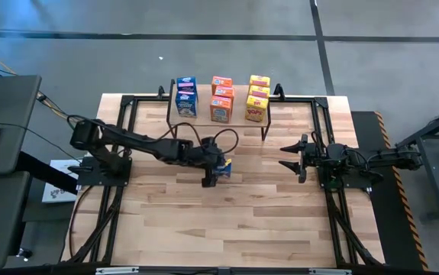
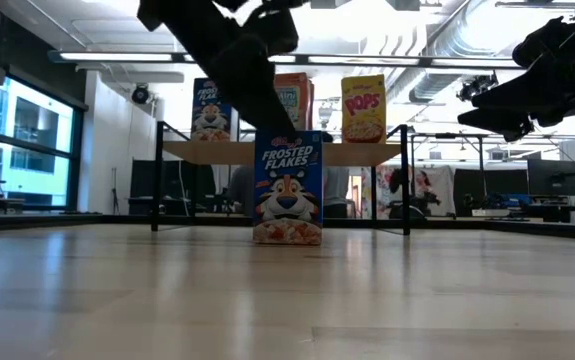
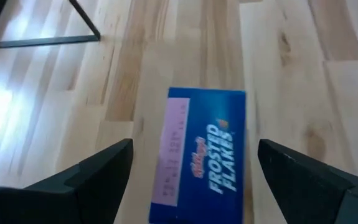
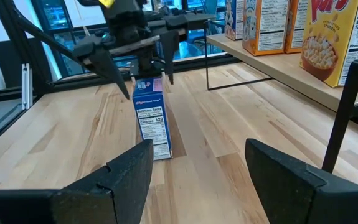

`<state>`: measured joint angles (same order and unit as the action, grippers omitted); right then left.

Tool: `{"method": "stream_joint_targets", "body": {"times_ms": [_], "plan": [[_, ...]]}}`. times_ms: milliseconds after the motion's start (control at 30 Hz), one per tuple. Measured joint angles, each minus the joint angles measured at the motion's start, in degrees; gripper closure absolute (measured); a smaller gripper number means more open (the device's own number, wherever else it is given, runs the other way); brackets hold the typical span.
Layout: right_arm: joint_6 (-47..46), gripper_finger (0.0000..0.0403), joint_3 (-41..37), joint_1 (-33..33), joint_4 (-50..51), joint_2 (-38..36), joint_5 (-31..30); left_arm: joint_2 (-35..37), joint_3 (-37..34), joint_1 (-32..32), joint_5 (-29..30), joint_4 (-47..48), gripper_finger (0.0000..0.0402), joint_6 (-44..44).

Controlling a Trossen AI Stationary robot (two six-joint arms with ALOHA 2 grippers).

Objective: Stack cereal on shelf
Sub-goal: Put the blue cereal box aligned with the other blue cereal boxes on the shelf

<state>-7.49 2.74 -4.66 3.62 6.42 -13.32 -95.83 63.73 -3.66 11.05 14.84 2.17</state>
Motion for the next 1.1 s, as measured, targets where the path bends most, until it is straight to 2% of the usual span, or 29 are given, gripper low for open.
{"method": "stream_joint_targets", "body": {"times_ms": [300, 767, 1100], "plan": [[0.01, 0.0155, 0.00, 0.01, 0.00, 0.00, 0.00, -2.37, 0.00, 1.02, -0.74, 0.47, 0.0074, -0.50], [0.00, 0.0155, 0.00, 0.00, 0.00, 0.00, 0.00, -2.36, 0.02, 0.88, -0.42, 0.67, 0.0178, -0.46], [0.00, 0.0155, 0.00, 0.01, 0.00, 0.00, 0.00, -1.03, 0.02, 0.28, -1.09, 3.37, 0.0202, -0.46]]}}
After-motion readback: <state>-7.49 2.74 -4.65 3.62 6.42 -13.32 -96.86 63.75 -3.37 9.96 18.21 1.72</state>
